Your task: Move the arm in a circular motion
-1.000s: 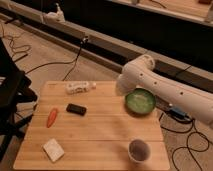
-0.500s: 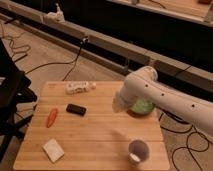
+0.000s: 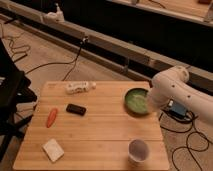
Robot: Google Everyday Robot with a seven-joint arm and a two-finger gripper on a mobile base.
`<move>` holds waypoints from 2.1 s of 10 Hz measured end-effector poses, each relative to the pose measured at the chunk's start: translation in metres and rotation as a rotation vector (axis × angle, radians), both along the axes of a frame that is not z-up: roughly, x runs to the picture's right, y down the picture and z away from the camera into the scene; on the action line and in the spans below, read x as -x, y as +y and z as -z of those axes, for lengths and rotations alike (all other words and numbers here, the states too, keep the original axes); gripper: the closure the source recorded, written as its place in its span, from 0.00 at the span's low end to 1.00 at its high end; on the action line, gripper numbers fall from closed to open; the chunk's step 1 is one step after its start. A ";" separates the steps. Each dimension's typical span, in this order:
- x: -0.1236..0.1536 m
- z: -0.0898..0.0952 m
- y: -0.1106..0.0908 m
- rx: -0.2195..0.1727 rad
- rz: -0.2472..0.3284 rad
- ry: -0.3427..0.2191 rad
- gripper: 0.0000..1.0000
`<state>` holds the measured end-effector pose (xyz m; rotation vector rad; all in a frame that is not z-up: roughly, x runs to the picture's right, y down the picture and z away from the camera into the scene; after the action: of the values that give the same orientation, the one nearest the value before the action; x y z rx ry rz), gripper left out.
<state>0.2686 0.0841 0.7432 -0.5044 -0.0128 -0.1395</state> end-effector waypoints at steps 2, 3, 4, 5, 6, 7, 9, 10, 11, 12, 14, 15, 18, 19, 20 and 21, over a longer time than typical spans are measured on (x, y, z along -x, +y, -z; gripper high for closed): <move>0.003 -0.031 -0.054 -0.059 -0.001 0.071 1.00; 0.017 -0.043 -0.071 -0.078 0.008 0.078 1.00; 0.034 -0.053 -0.081 -0.087 0.025 0.074 1.00; 0.058 -0.063 -0.084 -0.086 0.053 0.058 1.00; 0.082 -0.069 -0.085 -0.084 0.075 0.031 1.00; 0.120 -0.074 -0.082 -0.079 0.105 -0.019 1.00; 0.173 -0.070 -0.067 -0.058 0.135 -0.114 1.00; 0.196 -0.061 -0.054 -0.044 0.155 -0.172 1.00; 0.208 -0.051 -0.039 -0.026 0.170 -0.217 1.00; 0.209 -0.040 -0.018 0.001 0.180 -0.250 1.00; 0.176 -0.029 0.014 0.052 0.181 -0.233 1.00; 0.144 -0.027 0.026 0.085 0.171 -0.191 1.00; 0.053 -0.033 0.029 0.131 0.094 -0.025 1.00; 0.037 -0.036 0.021 0.124 0.084 0.014 1.00; 0.026 -0.044 -0.002 0.101 0.082 0.058 1.00; 0.031 -0.050 -0.019 0.078 0.094 0.068 1.00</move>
<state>0.2377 0.0655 0.7934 -0.5874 0.0724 -0.2148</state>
